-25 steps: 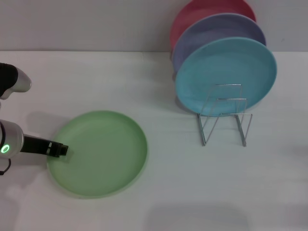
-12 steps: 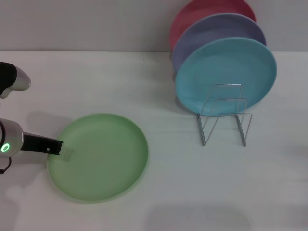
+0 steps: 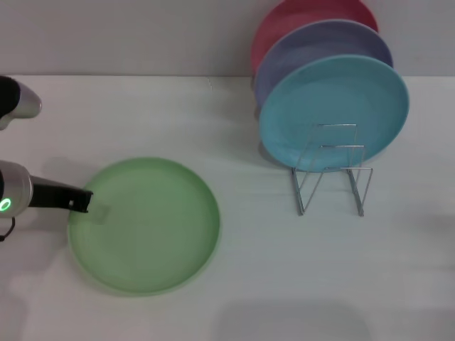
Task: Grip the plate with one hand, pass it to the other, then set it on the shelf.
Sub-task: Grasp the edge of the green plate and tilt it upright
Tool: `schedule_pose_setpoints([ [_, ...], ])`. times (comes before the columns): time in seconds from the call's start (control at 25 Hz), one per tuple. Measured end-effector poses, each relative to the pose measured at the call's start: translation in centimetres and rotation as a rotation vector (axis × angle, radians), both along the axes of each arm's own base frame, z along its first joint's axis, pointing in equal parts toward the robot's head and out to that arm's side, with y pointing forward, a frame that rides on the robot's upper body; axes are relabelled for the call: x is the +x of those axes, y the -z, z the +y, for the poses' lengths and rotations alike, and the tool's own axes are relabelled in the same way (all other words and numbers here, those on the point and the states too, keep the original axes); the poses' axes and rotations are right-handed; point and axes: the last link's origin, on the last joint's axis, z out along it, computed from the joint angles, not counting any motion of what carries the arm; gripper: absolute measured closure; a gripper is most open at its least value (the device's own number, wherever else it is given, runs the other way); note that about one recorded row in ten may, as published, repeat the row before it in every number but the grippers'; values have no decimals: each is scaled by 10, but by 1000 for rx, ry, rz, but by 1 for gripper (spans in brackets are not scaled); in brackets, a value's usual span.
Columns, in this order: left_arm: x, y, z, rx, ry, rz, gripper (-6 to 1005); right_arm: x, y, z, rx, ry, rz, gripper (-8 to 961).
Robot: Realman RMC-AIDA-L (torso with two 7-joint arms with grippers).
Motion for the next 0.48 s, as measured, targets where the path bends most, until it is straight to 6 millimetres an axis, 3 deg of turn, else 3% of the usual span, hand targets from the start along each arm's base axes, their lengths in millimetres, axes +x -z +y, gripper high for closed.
schedule_pose_setpoints([
  [0.28,25,-15,2,40,97,-7,949,-48,-13,1,67,-323,-48,123],
  [0.36,35,-20,2,55,135,-7,954,-80,-18,19,54,-494,-39,123],
  [0.4,35,-20,2,55,135,-7,957,-80,-18,19,54,-494,-39,123],
  [0.48,43,-23,2,65,162,-7,962,-100,-21,38,37,-578,-28,123],
])
